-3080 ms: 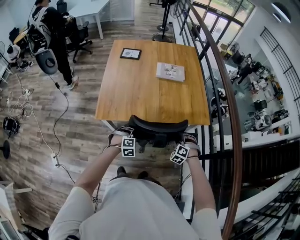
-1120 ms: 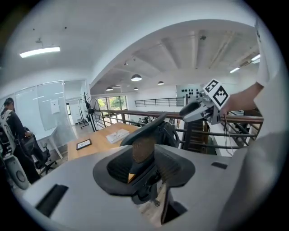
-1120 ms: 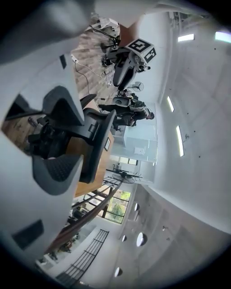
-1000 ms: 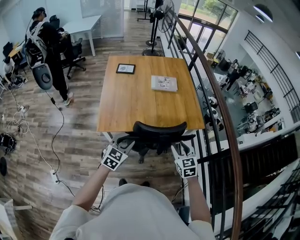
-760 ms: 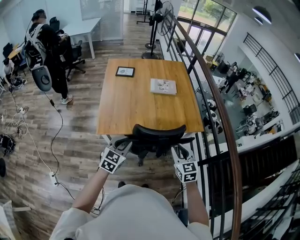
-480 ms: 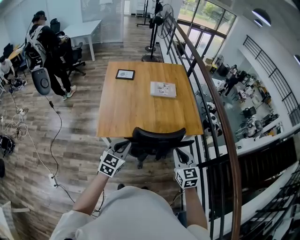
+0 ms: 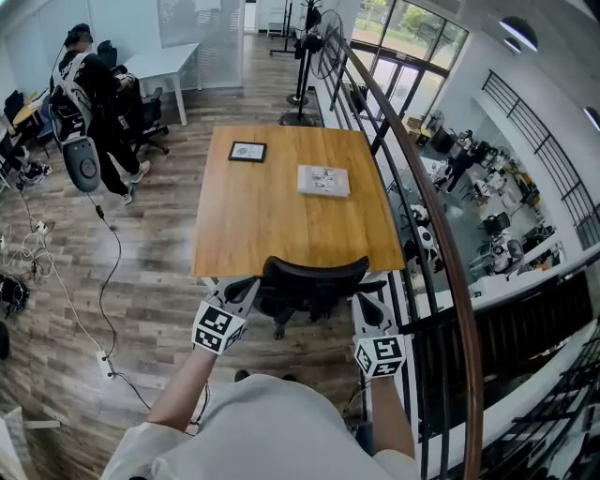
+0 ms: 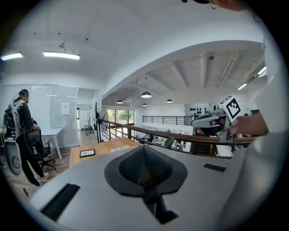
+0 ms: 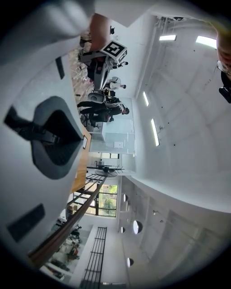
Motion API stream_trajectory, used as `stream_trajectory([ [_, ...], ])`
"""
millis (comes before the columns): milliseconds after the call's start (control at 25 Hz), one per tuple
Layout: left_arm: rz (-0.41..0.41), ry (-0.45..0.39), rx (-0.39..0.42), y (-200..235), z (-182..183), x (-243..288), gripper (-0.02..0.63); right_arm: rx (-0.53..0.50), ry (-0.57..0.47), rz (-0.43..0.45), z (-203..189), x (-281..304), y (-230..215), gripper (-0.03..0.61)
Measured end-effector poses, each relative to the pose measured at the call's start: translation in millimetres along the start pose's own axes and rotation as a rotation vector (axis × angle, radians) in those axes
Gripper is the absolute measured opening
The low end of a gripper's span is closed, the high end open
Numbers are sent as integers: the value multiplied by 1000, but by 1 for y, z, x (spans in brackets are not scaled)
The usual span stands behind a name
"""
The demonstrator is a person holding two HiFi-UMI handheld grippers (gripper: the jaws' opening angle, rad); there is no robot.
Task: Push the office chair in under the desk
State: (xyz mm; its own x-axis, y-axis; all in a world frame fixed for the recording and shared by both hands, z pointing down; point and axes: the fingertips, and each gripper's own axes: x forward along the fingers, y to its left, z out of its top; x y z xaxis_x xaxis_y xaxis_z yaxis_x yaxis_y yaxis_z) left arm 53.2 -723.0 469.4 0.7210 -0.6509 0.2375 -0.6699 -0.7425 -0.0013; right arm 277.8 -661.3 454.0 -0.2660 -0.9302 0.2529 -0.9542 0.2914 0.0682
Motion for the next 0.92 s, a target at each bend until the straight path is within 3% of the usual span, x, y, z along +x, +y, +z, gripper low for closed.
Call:
stream_trajectory([
  [920, -35, 10, 9, -6, 2, 8, -6, 6, -9, -8, 9, -3, -6, 2],
])
